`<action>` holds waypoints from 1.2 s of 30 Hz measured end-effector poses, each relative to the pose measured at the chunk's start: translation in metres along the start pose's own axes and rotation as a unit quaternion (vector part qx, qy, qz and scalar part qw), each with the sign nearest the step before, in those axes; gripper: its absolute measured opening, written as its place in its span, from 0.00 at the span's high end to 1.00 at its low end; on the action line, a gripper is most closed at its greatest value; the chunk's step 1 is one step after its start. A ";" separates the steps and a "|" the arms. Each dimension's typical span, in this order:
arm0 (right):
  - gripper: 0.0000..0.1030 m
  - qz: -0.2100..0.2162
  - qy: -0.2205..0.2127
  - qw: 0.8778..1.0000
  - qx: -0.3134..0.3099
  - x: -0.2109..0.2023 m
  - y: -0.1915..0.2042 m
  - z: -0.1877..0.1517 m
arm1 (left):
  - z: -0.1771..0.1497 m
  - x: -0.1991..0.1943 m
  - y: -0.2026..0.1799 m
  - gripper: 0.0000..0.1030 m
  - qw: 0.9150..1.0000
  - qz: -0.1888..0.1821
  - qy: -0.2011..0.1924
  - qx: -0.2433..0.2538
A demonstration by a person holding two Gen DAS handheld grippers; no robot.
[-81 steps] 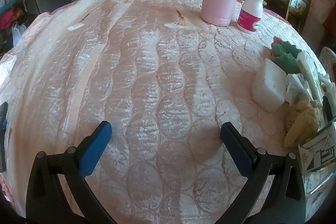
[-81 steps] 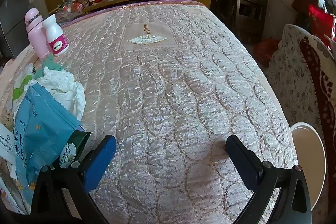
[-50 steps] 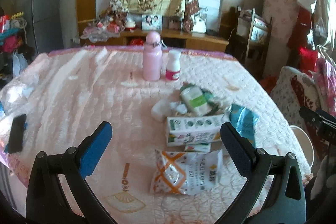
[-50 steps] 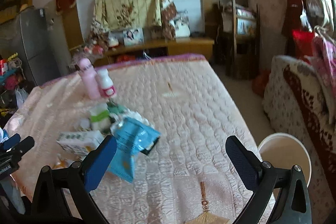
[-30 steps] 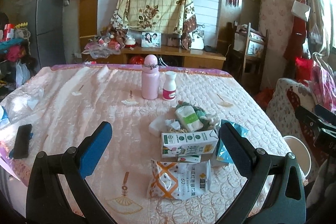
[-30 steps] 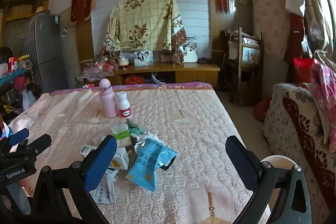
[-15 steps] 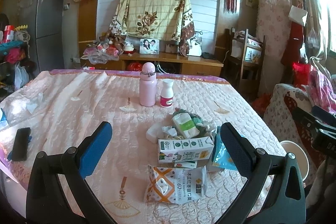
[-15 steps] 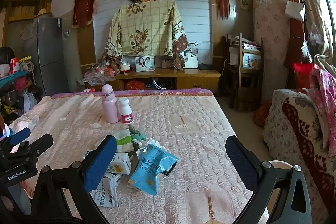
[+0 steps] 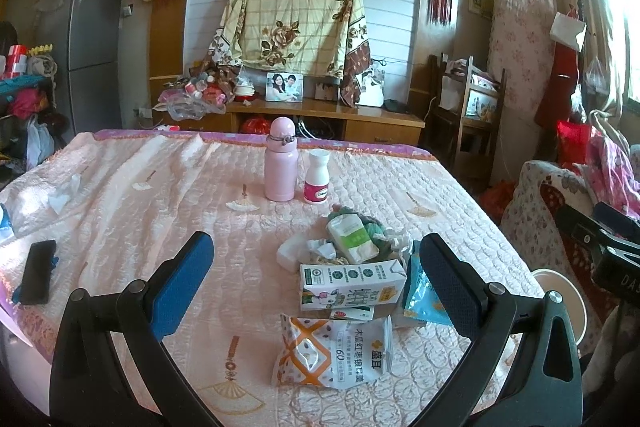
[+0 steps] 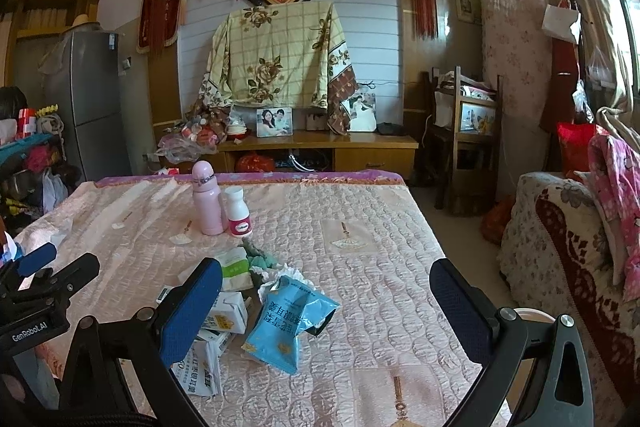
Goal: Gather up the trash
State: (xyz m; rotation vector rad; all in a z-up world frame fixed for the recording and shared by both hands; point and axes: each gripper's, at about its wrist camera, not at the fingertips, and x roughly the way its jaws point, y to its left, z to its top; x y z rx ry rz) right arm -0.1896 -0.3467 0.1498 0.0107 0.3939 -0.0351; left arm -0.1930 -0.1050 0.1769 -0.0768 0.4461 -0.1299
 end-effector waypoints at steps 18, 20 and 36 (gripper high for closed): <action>0.00 0.005 0.004 1.000 -0.001 0.004 0.002 -0.002 | 0.000 0.001 0.000 0.01 1.000 0.000 -0.001 -0.002; 0.00 0.006 0.004 1.000 -0.001 0.004 0.003 -0.002 | 0.000 0.001 0.001 0.01 1.000 -0.001 -0.001 -0.003; 0.00 0.004 0.008 1.000 -0.004 0.007 0.004 -0.006 | -0.003 0.005 -0.003 0.01 1.000 -0.001 0.010 -0.002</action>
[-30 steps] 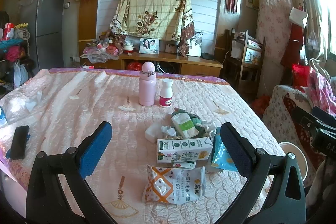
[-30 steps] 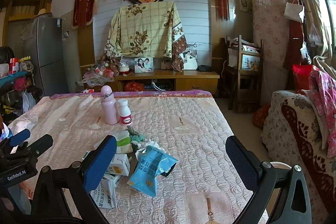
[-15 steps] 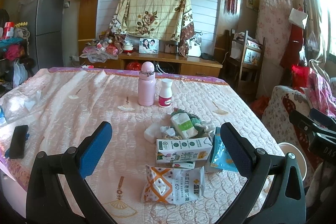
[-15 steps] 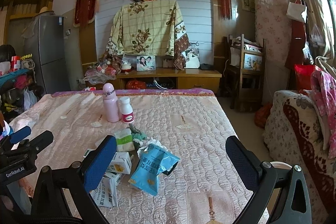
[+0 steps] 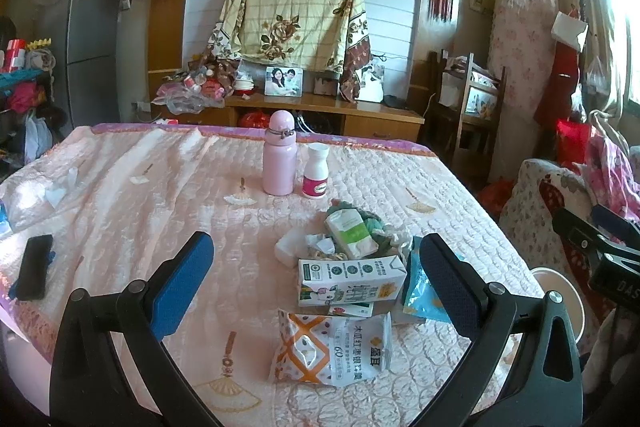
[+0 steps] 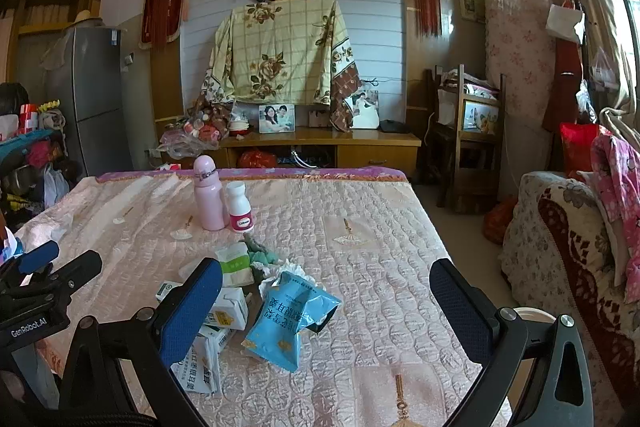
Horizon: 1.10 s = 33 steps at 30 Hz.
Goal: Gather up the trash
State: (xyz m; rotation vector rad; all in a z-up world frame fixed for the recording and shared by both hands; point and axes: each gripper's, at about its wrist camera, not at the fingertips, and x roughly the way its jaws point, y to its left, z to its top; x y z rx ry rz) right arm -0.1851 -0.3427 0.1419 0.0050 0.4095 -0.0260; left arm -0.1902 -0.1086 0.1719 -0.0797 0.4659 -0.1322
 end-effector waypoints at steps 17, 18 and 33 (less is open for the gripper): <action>0.00 -0.001 0.010 1.000 -0.008 0.005 0.004 -0.006 | 0.002 0.002 0.007 0.01 1.000 0.006 -0.001 -0.007; 0.00 -0.001 0.011 1.000 -0.008 0.005 0.004 -0.007 | 0.002 0.002 0.007 0.01 1.000 0.006 -0.001 -0.007; 0.00 0.002 0.025 1.000 -0.007 0.010 0.002 -0.009 | -0.005 0.006 0.014 0.01 1.000 0.008 0.007 -0.010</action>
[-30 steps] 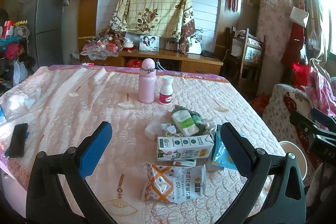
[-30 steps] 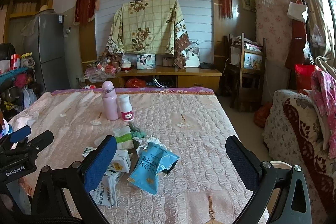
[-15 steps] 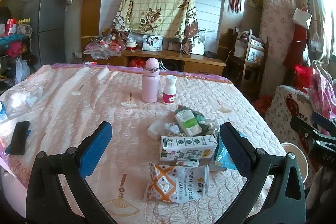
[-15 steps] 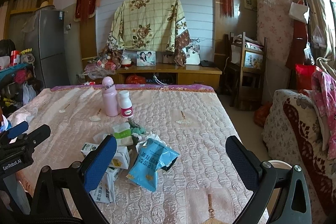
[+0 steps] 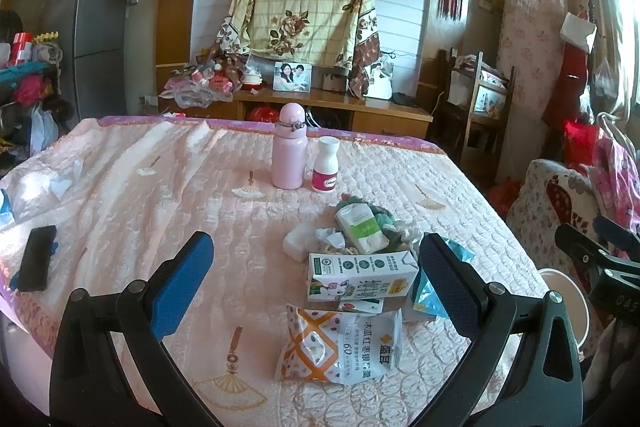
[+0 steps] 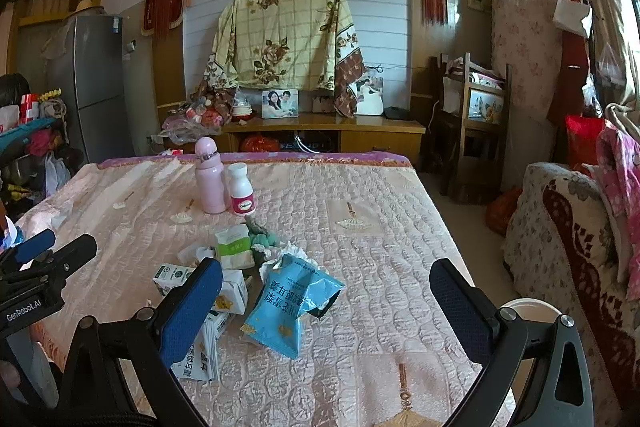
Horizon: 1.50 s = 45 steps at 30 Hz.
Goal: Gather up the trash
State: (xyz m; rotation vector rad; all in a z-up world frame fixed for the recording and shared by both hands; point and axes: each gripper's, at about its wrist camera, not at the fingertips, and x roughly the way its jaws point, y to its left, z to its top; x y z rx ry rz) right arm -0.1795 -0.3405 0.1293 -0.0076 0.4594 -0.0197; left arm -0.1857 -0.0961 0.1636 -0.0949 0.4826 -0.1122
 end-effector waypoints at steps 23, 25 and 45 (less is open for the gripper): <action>0.00 -0.002 0.028 1.000 -0.007 0.017 0.001 -0.005 | -0.012 0.013 0.015 0.01 0.999 0.006 0.036 -0.003; 0.00 -0.002 0.030 1.000 -0.010 0.018 0.001 -0.005 | -0.012 0.015 0.017 0.01 0.999 0.005 0.040 -0.006; 0.00 0.033 0.118 0.992 0.009 0.063 -0.012 -0.039 | -0.035 0.039 0.025 0.01 0.994 -0.010 0.104 0.017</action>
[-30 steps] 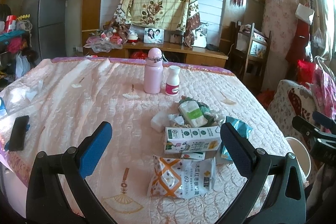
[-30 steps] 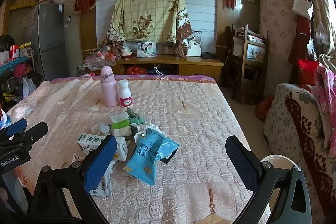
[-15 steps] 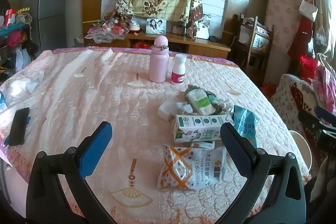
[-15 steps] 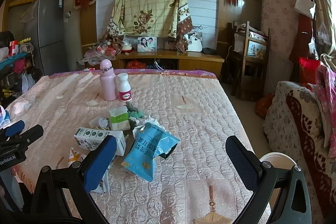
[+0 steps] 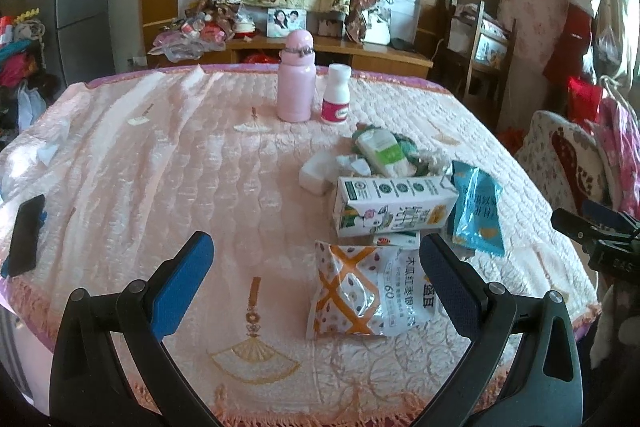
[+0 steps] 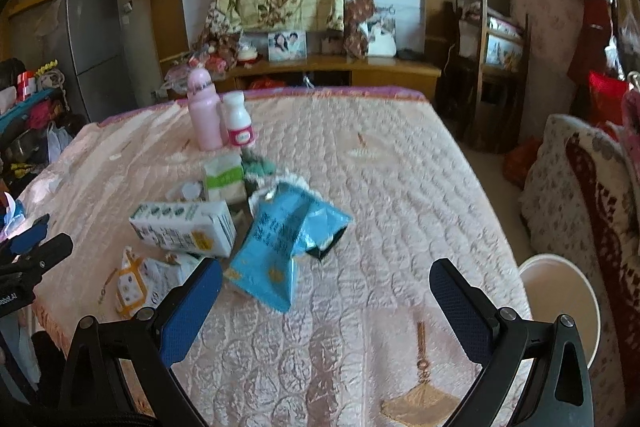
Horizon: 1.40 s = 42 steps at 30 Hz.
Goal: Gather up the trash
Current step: 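Grasp the white milk carton with the left tool while the right tool grasps the blue snack bag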
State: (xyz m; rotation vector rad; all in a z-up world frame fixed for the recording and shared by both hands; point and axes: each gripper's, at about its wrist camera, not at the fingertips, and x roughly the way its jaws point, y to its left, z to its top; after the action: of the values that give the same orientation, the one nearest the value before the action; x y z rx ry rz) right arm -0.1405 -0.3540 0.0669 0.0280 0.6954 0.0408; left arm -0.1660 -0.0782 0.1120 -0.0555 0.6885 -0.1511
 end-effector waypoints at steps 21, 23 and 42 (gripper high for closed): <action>0.00 0.088 0.109 0.987 0.083 0.093 -0.014 0.016 | 0.052 0.081 -0.043 0.01 0.973 -0.104 0.033 0.202; 0.00 0.094 0.118 0.985 0.089 0.099 -0.013 0.018 | 0.054 0.090 -0.048 0.01 0.966 -0.107 0.043 0.232; 0.69 0.107 0.133 0.981 0.089 0.121 -0.011 0.021 | 0.048 0.125 -0.073 0.51 0.940 -0.084 0.109 0.311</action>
State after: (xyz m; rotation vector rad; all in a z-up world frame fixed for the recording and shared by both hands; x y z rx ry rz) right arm -0.0343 -0.3596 0.0055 0.2728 0.9595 0.1909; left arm -0.0491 -0.1703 0.0780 0.5189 0.8298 -0.5400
